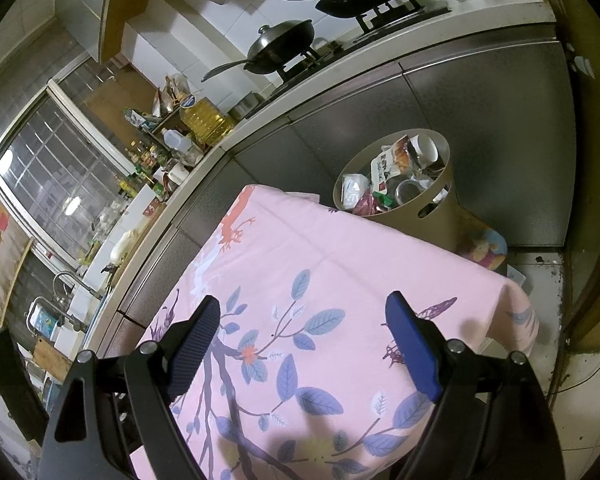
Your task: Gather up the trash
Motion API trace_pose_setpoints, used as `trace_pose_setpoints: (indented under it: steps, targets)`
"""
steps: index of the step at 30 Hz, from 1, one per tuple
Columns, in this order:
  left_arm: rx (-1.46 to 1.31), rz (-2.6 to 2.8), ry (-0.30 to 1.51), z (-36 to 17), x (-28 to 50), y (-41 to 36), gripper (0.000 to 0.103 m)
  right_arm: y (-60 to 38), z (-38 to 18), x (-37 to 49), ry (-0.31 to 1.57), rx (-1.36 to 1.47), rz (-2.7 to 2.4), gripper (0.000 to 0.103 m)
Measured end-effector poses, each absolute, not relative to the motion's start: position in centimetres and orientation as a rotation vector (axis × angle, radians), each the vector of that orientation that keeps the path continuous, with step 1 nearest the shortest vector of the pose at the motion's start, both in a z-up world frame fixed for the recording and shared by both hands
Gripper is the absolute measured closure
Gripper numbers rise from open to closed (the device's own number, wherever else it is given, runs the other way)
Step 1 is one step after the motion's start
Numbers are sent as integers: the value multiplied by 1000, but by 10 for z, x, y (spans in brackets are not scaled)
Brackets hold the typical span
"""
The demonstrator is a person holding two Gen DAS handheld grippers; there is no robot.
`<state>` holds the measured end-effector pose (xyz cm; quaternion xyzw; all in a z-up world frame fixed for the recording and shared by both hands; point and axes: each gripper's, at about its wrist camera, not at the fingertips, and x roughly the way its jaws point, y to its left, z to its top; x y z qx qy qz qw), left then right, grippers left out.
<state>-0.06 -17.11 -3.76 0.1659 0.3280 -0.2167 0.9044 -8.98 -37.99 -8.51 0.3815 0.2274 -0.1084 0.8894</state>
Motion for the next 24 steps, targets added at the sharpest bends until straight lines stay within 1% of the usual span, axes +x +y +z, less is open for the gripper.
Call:
trace_pose_setpoints:
  steps: [24]
  targets:
    - [372,-420,677,-41,1,-174,6,-379,-83,-88,472,787,-224,21]
